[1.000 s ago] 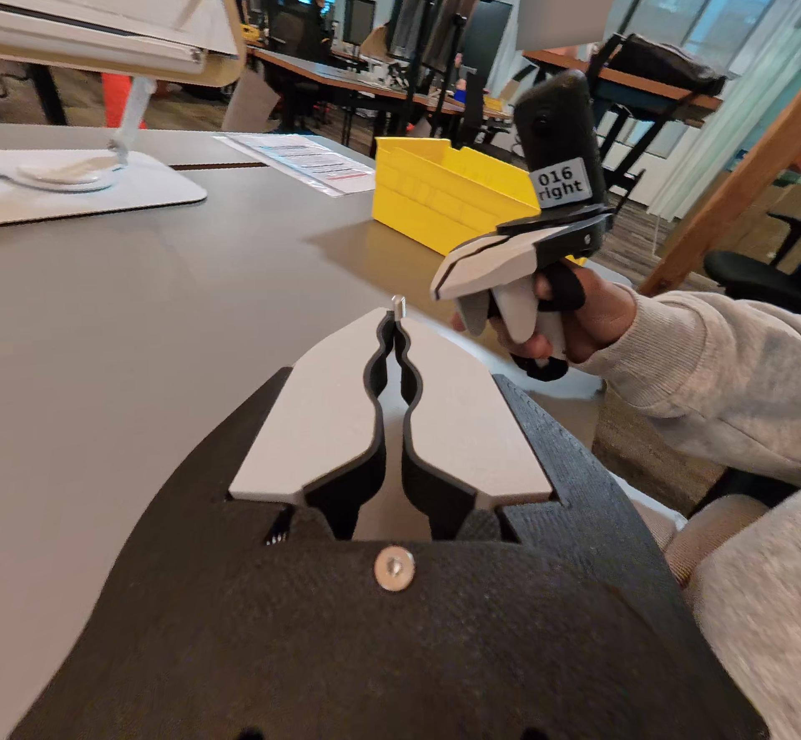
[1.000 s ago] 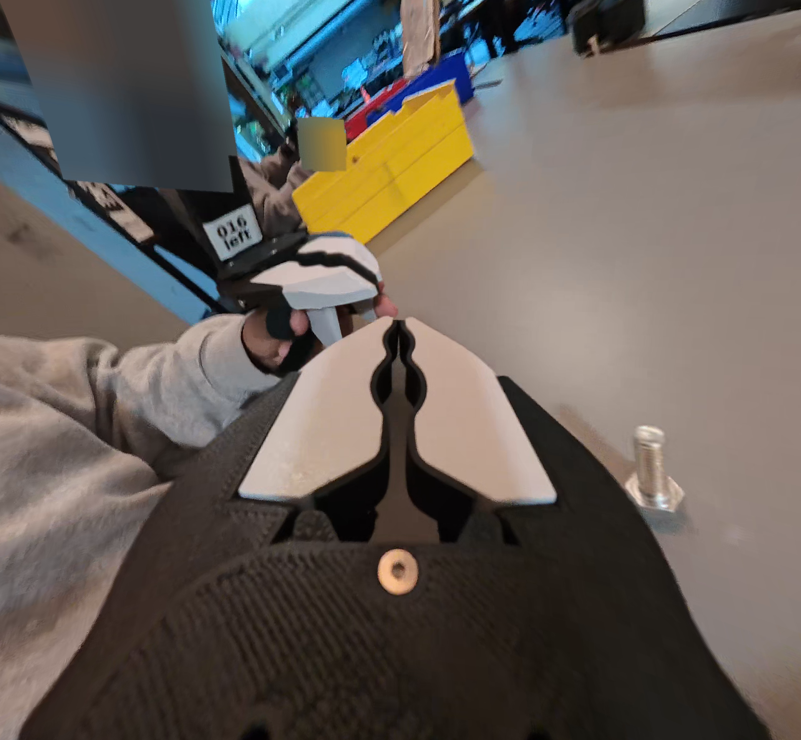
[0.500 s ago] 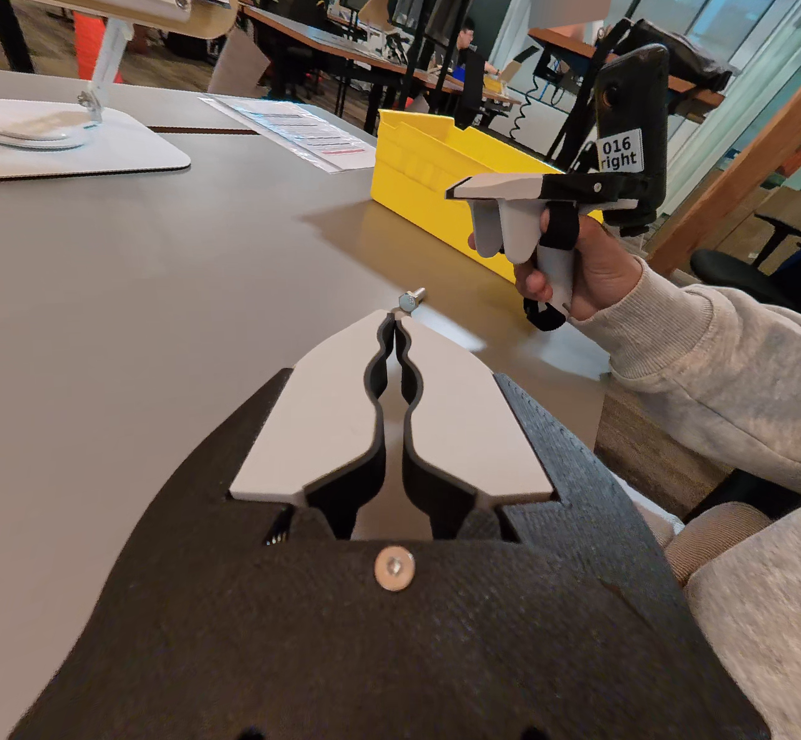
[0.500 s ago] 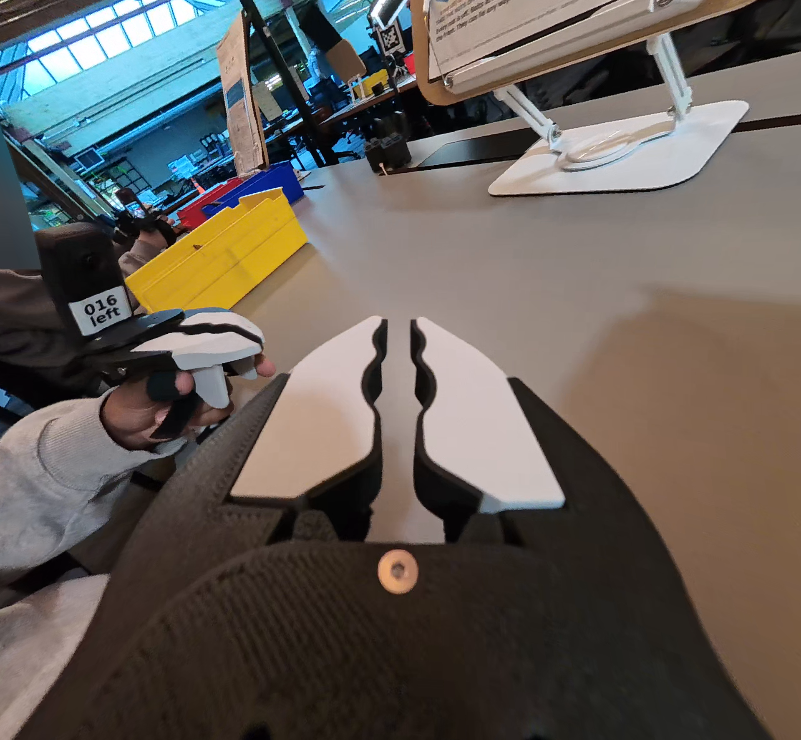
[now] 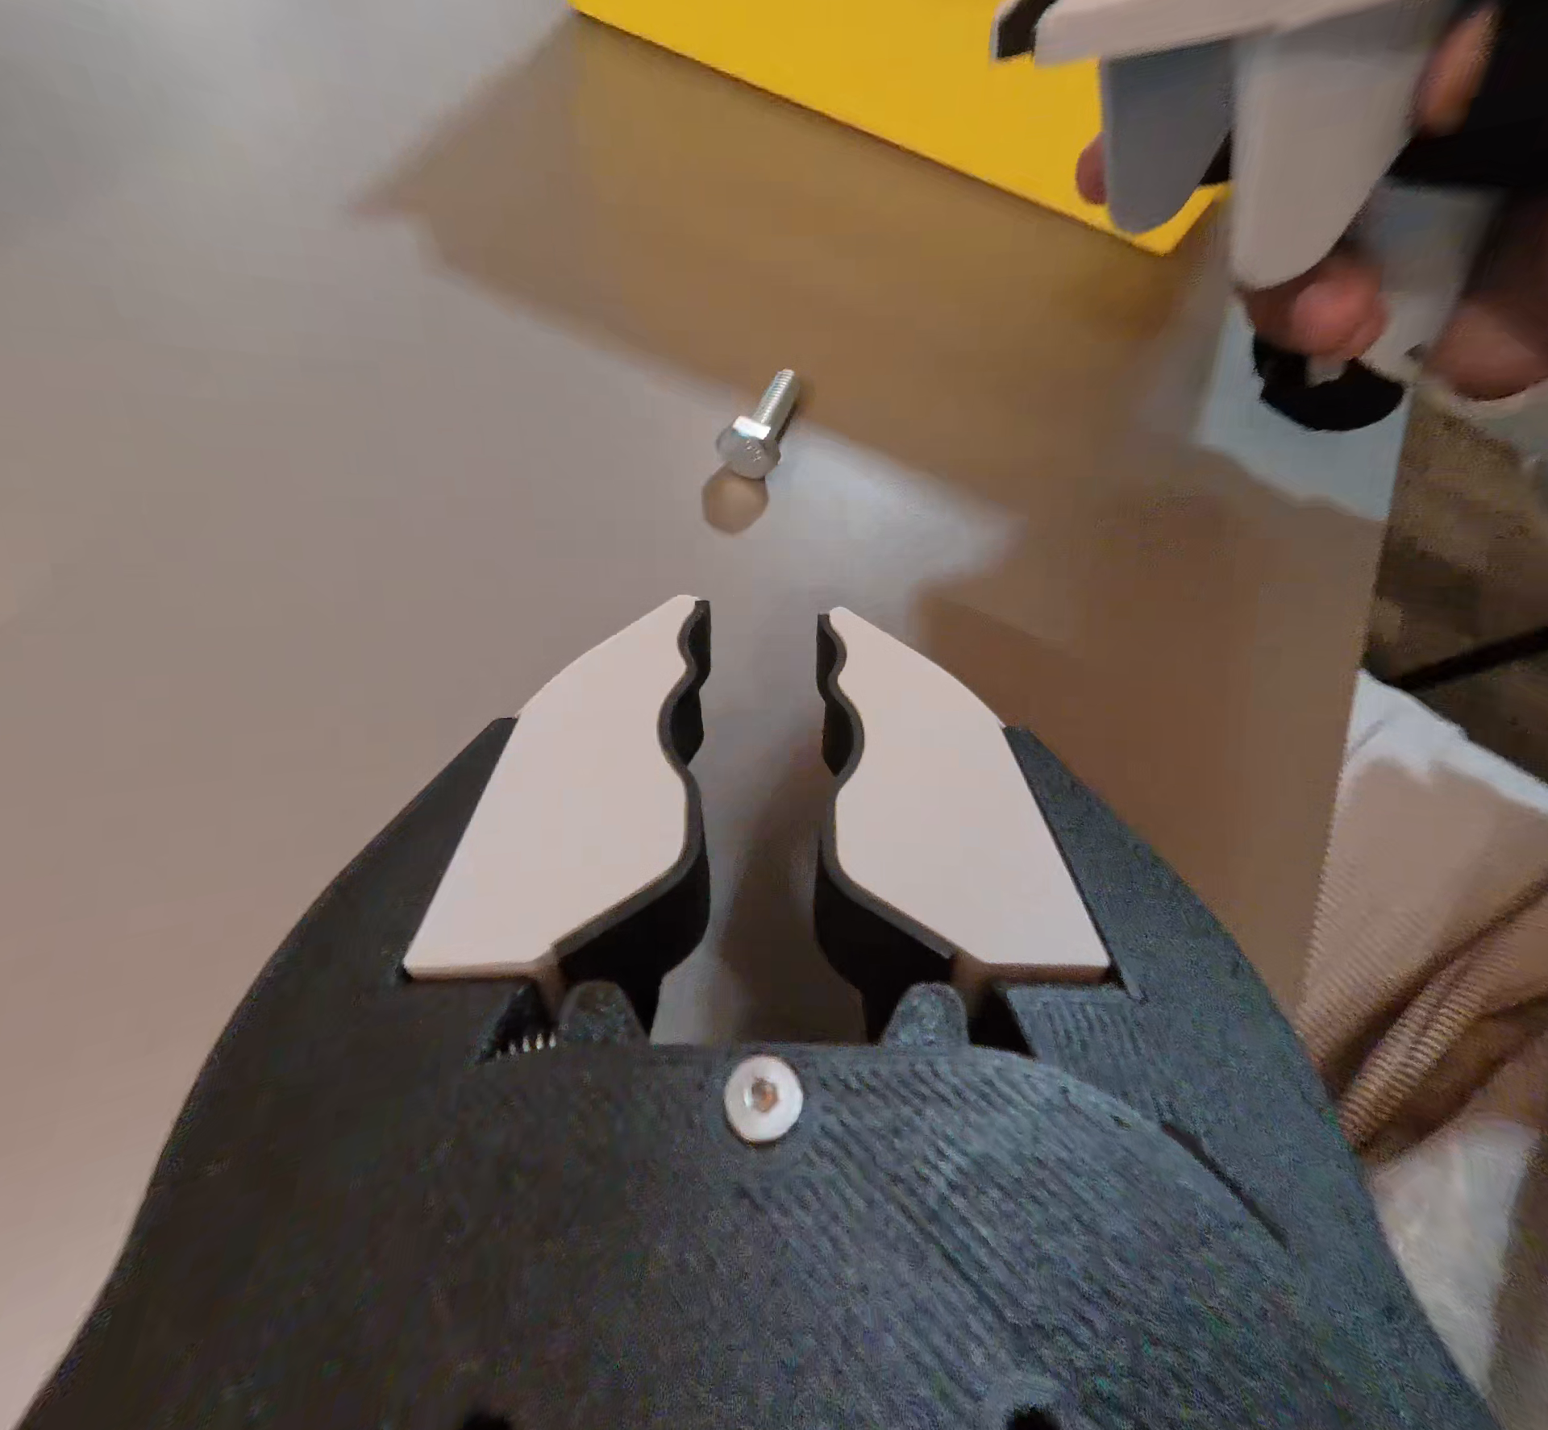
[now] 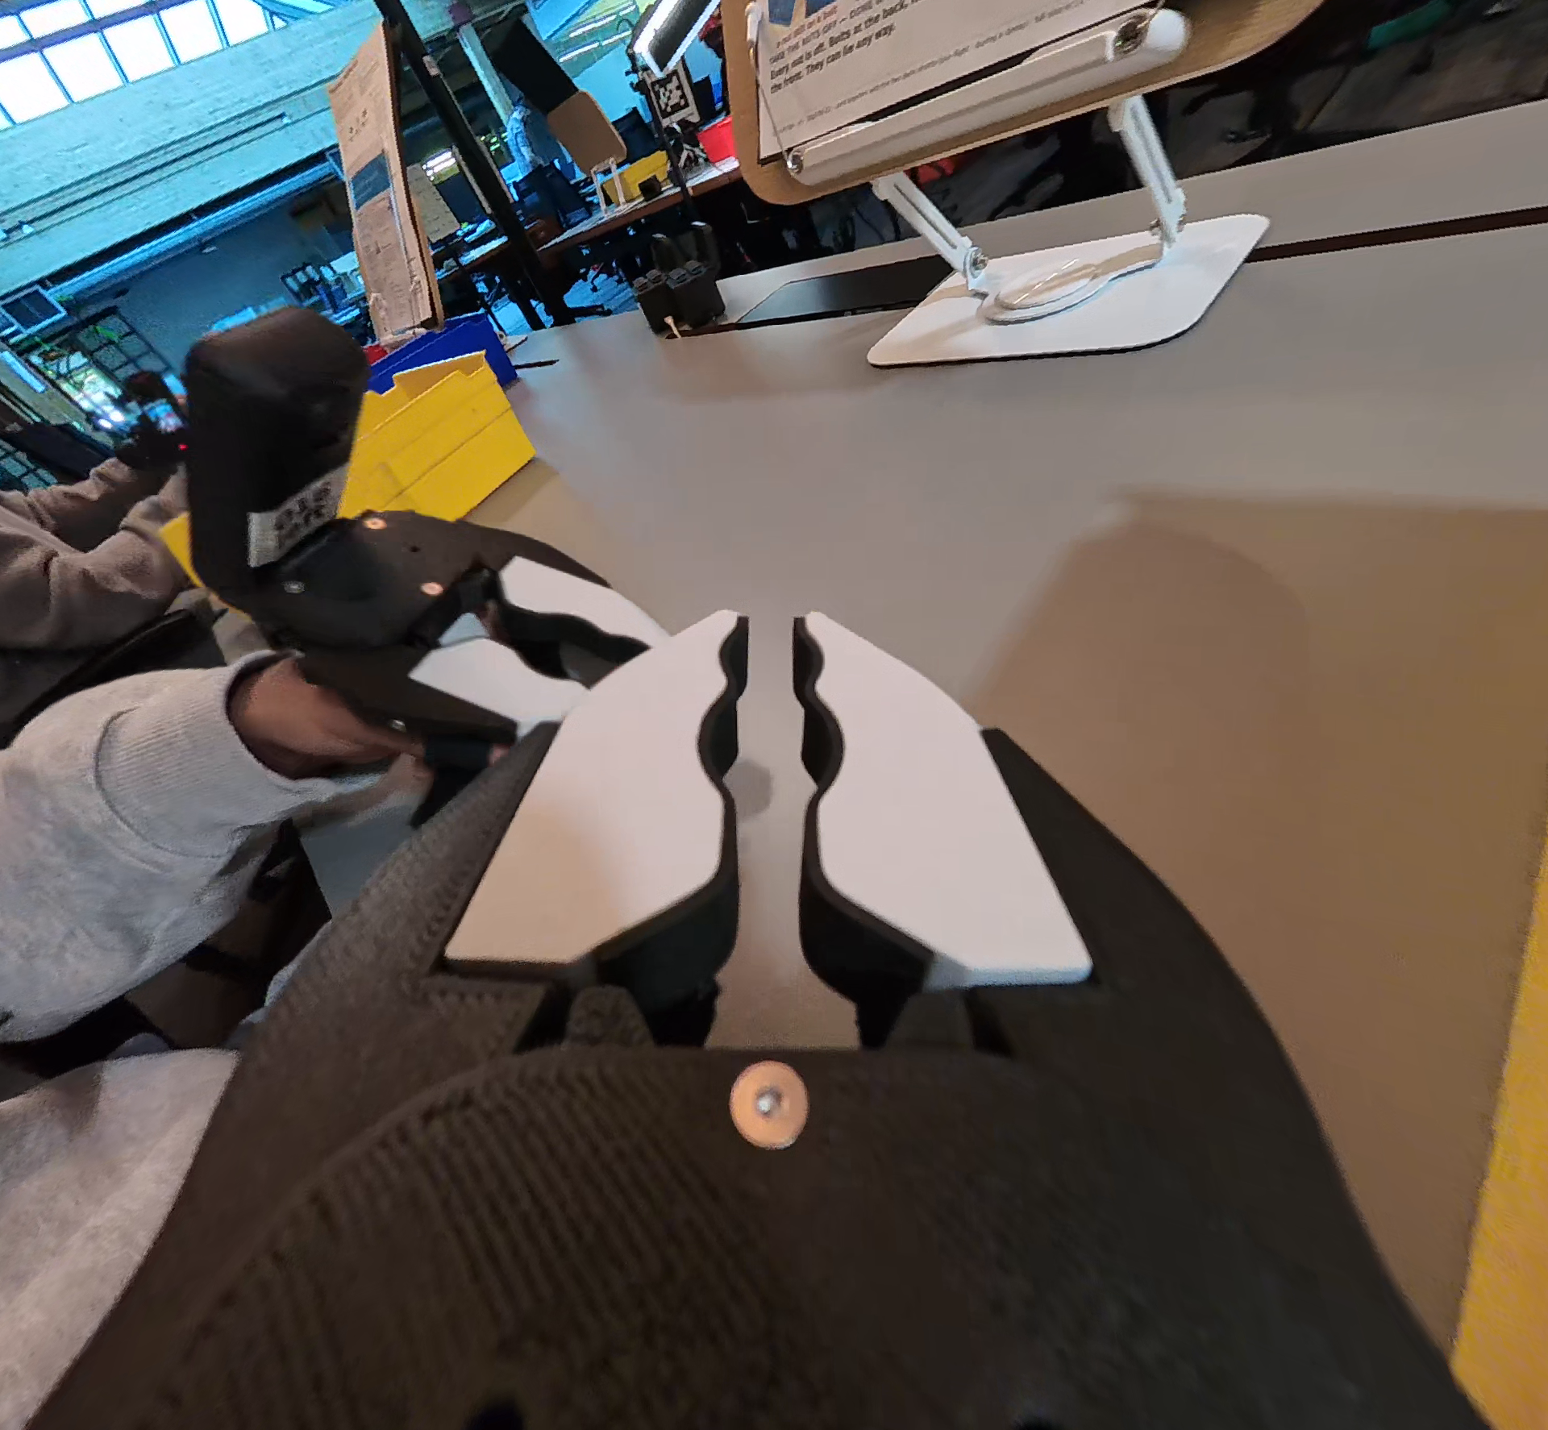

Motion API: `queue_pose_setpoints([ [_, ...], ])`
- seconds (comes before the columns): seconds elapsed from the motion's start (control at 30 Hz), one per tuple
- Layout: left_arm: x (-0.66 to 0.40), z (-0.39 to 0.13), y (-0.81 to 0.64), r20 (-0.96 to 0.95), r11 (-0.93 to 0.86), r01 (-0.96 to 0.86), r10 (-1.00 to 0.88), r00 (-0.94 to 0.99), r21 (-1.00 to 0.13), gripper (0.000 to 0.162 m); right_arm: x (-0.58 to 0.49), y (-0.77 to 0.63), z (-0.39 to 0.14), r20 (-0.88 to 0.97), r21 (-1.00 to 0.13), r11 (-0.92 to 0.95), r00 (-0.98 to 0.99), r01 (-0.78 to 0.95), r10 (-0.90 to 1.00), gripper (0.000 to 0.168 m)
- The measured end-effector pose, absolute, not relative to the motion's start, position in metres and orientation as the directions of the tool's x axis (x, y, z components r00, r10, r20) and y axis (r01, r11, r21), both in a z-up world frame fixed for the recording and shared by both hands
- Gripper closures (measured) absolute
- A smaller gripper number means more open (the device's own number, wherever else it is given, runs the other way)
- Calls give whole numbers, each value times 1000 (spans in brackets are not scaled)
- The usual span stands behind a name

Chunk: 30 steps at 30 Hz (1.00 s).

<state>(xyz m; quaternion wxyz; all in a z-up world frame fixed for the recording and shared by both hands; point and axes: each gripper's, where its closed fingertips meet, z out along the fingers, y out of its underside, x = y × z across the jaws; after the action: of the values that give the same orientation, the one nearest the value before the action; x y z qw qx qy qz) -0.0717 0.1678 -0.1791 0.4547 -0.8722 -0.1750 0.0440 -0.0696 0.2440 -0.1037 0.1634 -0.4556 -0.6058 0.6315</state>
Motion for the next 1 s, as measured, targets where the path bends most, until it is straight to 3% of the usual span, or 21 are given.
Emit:
queue_pose_setpoints([
  [0.33,-99,-201,222,-21,-682,146,231,973,-716,123,-57,251,-103,-431,-895,-273,-524,354,735,157],
  [0.4,-100,-203,225,-26,-695,138,221,975,-706,126,-56,246,-105,-412,-901,-246,-532,356,740,157],
  [0.47,-101,-204,224,-78,-715,86,193,978,-694,143,-55,242,-107,-381,-912,-208,-542,354,749,157],
  [0.57,-97,-203,222,-120,-705,33,167,979,-708,144,-54,236,-110,-353,-920,-170,-559,353,750,157],
  [0.7,-97,-183,206,-86,-600,83,249,965,-795,152,-56,228,-111,-363,-915,-166,-575,367,733,157],
  [0.8,-91,-152,185,103,-388,226,313,944,-894,159,-56,220,-112,-365,-915,-156,-599,373,712,155],
  [0.9,-93,-143,159,252,-277,355,347,903,-893,162,-59,209,-116,-365,-911,-129,-617,393,697,154],
  [1.0,-96,-150,144,253,-276,371,380,890,-887,162,-62,198,-117,-349,-914,-99,-637,393,687,154],
])
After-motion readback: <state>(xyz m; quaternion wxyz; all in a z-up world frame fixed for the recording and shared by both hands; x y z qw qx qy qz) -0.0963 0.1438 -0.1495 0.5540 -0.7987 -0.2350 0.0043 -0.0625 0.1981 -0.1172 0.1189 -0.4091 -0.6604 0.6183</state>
